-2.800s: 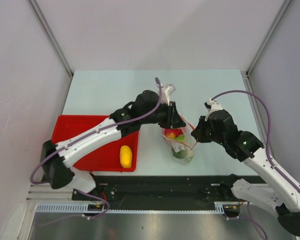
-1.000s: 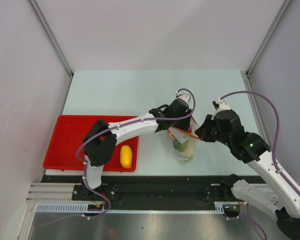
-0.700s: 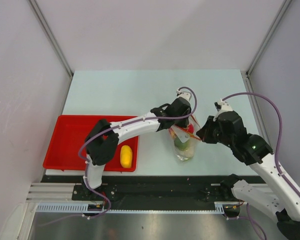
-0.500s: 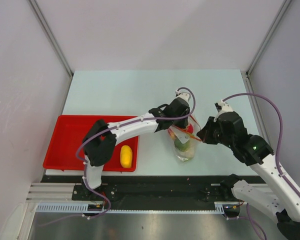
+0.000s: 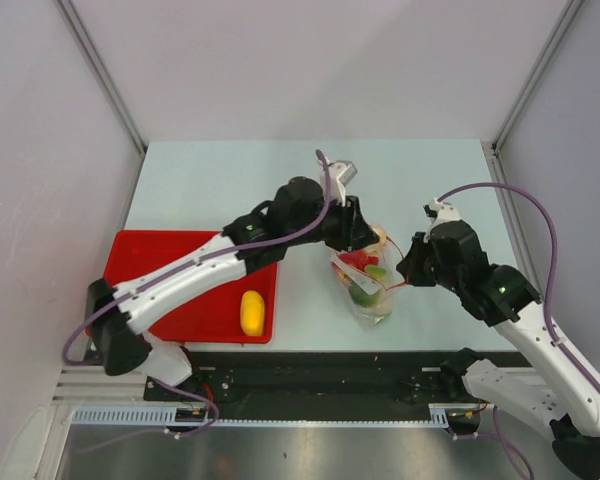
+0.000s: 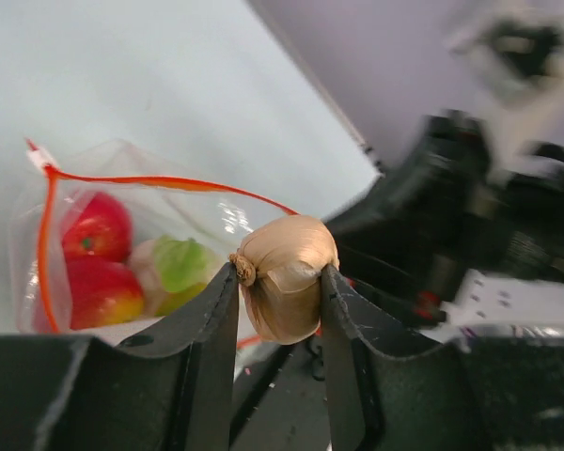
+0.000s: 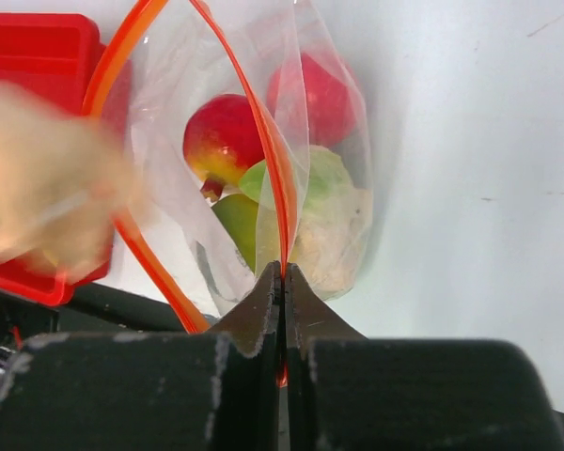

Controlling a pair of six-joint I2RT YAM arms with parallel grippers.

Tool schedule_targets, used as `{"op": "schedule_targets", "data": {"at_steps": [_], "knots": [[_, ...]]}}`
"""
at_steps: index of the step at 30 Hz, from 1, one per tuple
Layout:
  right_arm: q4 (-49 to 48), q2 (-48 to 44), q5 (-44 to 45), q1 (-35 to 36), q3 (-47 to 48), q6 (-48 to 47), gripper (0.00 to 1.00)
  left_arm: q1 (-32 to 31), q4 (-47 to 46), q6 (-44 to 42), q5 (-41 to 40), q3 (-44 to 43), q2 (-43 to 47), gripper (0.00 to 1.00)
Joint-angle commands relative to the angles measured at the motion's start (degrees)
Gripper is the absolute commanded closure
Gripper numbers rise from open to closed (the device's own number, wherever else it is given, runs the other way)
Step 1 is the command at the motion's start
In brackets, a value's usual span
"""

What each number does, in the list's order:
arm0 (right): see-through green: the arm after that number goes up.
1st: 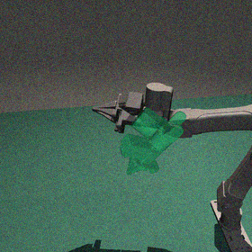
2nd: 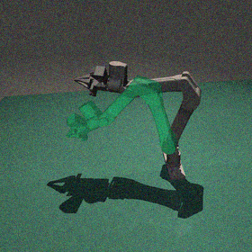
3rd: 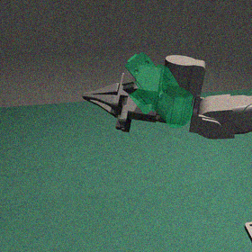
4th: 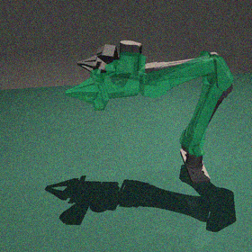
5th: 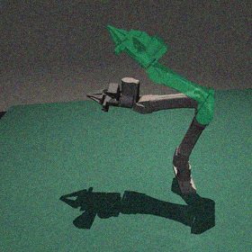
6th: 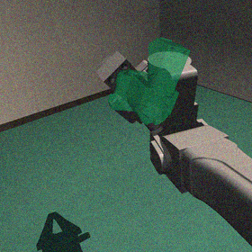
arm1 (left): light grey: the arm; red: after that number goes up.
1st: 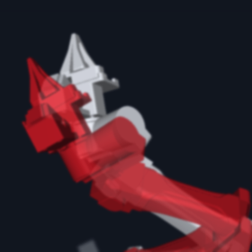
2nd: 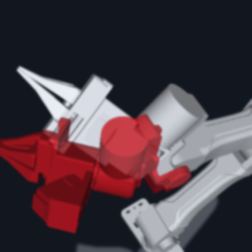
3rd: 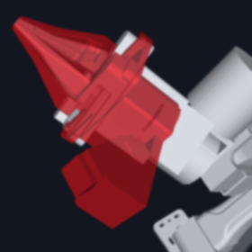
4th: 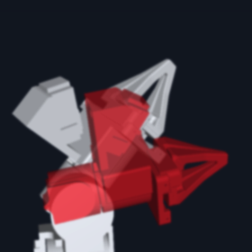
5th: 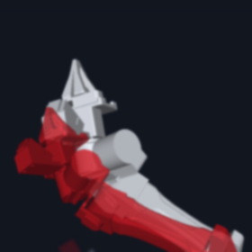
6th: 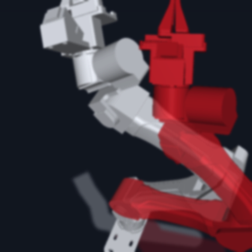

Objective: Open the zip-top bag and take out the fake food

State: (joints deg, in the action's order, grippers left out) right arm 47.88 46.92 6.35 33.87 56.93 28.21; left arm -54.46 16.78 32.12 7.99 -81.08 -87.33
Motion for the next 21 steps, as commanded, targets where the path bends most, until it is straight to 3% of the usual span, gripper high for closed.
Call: {"op": "schedule_targets", "data": {"at_steps": [1,7,13,17,21], "knots": [[-1.64,0.02,2.88,-0.99,1.52,-2.98,1.00,0.23,-3.94,2.86,6.25,3.99,9.18,0.62],[-1.91,0.55,2.18,-2.75,1.35,-4.38,1.00,3.21,6.84,1.89,-4.00,12.16,24.62,0.59],[-1.56,0.19,2.09,-4.16,1.08,-5.79,1.00,13.05,23.53,11.89,-16.50,25.24,41.24,0.52],[-1.65,0.02,0.86,-5.39,0.99,-5.36,1.00,15.78,22.95,13.67,-21.06,32.46,46.54,0.50],[-2.26,-0.07,-0.02,-6.01,1.08,-5.09,1.00,16.14,21.90,14.46,-23.96,36.34,43.57,0.48]]}}
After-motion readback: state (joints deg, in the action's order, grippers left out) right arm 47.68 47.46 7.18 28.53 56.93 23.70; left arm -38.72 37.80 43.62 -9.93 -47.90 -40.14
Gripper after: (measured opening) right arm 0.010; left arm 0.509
